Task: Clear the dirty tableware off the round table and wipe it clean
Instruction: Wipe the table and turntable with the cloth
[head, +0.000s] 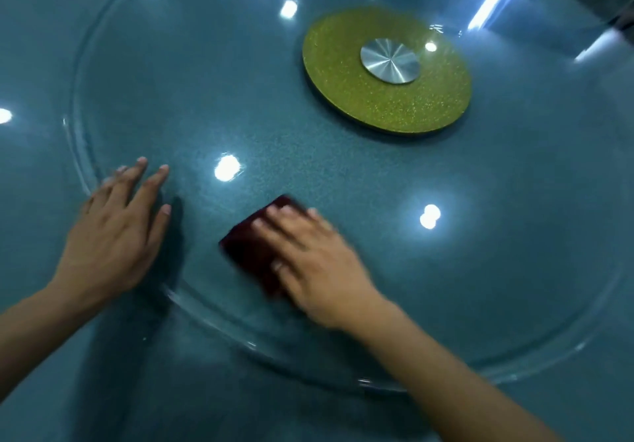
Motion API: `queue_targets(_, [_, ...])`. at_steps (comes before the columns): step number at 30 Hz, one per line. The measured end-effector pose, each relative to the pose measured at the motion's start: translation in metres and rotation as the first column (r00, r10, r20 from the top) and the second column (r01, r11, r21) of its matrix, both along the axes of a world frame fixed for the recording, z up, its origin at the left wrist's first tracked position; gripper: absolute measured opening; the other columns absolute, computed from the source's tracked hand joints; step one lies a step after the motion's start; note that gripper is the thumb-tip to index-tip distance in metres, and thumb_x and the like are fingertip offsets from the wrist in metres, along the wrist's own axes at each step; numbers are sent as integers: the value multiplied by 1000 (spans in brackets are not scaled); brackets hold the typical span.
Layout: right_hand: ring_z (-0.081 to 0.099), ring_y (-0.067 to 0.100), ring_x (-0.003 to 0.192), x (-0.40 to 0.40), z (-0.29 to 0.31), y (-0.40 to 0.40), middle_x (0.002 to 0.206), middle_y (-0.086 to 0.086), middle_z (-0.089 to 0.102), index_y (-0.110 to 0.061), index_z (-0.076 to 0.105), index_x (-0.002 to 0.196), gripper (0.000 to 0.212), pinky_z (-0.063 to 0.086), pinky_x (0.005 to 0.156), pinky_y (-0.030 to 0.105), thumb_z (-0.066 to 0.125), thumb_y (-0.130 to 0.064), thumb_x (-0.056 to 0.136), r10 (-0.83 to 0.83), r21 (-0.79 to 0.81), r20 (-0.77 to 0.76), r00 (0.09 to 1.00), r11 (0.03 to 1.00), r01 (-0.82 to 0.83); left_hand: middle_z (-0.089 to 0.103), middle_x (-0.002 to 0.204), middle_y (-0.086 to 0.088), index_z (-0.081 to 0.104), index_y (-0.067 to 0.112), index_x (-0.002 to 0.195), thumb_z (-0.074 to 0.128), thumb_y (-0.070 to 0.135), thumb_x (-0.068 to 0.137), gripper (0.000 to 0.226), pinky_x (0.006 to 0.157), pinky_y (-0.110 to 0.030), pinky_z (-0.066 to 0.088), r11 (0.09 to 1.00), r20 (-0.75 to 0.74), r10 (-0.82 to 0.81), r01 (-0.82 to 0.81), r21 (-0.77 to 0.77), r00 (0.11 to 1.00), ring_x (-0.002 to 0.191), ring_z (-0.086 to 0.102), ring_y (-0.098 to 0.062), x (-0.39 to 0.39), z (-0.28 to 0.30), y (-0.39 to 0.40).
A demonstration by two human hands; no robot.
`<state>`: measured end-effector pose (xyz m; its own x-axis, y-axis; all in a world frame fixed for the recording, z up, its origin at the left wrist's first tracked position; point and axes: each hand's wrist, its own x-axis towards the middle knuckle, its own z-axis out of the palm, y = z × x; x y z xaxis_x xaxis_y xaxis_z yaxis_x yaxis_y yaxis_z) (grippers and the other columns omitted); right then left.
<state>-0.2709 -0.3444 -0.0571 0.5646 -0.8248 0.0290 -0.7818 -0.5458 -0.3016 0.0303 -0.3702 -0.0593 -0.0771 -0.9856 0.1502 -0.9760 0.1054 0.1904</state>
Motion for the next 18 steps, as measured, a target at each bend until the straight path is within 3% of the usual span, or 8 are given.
queue_targets(4, [18, 17, 152, -90, 4, -94, 163, 1, 27, -30, 27, 157, 58, 3, 125, 37, 30, -41, 100, -307, -75, -122, 944, 951, 300, 35, 158, -19, 39, 11, 153, 34, 37, 101, 58, 117, -57, 30, 996, -82, -86, 88, 23, 993, 144, 35, -42, -46, 1, 33])
queue_targets(9, [12, 19, 153, -130, 21, -203, 165, 4, 20, -29, 15, 159, 59, 5, 126, 45, 15, -43, 101, -242, -130, -330, 912, 969, 210, 31, 162, -12, 36, 18, 156, 31, 37, 102, 57, 122, -54, 22, 996, -109, -77, 82, 42, 991, 152, 25, -32, -70, -9, 57])
queue_targets(14, [20, 27, 151, -161, 11, -252, 164, 8, 24, -23, 27, 157, 54, 11, 124, 43, 31, -31, 104, -470, -93, -164, 867, 882, 461, 36, 160, -13, 43, 16, 152, 32, 35, 102, 55, 123, -52, 21, 996, -91, -88, 88, 5, 992, 150, 29, -34, -52, -11, 38])
queue_targets(18, [18, 27, 152, -183, 8, -233, 164, 10, 23, -23, 30, 156, 61, 10, 124, 44, 30, -38, 96, -586, -4, -63, 808, 810, 587, 37, 159, -13, 44, 16, 151, 33, 33, 103, 53, 123, -53, 20, 996, -86, -89, 90, 3, 992, 150, 29, -35, -36, -14, 23])
